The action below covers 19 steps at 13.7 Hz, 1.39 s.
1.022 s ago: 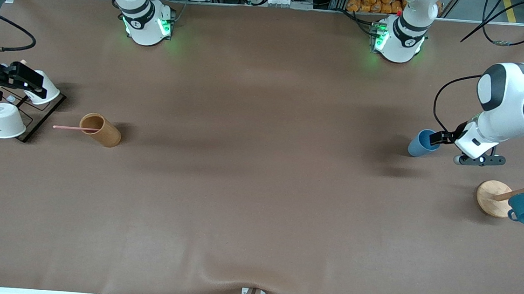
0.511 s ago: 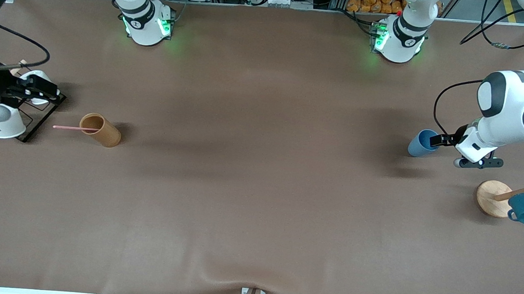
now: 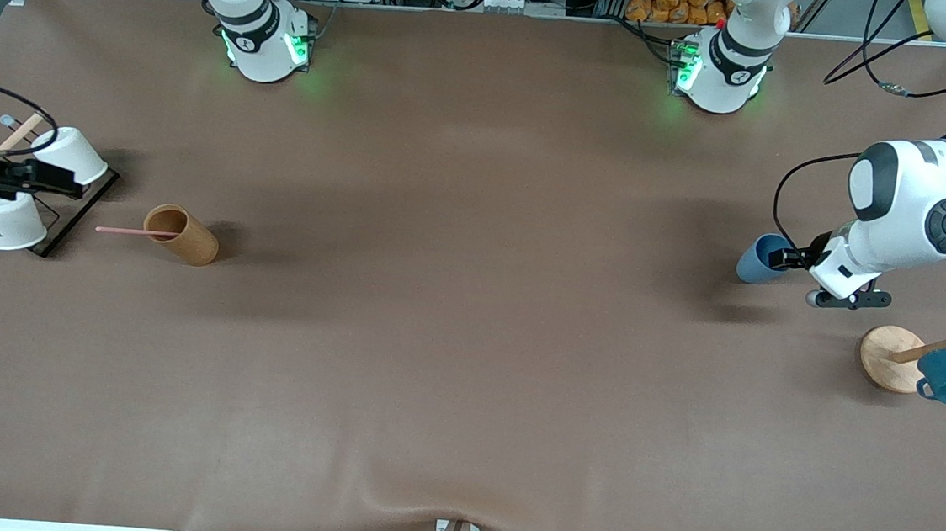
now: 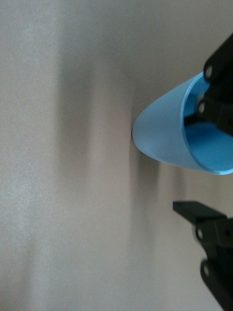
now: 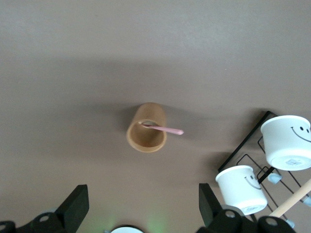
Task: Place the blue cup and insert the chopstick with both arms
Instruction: 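Grasp the pink chopstick with the right gripper while the left gripper lifts the cup, then carry the blue cup with the left gripper to the table center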
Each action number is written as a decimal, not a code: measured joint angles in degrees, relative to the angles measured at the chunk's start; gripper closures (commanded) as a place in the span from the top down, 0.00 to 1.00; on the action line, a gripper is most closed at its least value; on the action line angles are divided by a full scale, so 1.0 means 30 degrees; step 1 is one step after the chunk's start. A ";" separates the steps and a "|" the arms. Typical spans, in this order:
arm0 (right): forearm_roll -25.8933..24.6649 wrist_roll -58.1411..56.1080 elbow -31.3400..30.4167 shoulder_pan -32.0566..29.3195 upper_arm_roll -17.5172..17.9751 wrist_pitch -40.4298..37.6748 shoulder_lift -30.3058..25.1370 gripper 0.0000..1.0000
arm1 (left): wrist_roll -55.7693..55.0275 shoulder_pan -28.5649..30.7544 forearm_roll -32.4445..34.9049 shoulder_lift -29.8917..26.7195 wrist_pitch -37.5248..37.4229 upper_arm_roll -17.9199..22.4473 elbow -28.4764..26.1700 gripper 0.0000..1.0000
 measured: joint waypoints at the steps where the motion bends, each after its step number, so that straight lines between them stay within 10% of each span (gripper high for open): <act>1: 0.0000 -0.0524 -0.0587 -0.0463 -0.0010 0.0563 0.0003 1.00 | 0.0000 0.0000 0.0000 0.0044 0.0003 -0.0004 -0.0003 0.05; 11: 0.2075 -0.3439 -0.6022 -0.2499 0.0106 0.6850 0.0011 0.94 | -0.0004 0.0002 -0.0001 -0.0490 -0.1092 -0.0964 0.0655 0.00; 19: 0.2523 -0.3440 -0.6658 -0.2644 0.0072 0.7456 0.0415 0.61 | -0.7837 -0.0258 -0.1115 -0.1203 -0.3767 -0.7963 0.3676 0.00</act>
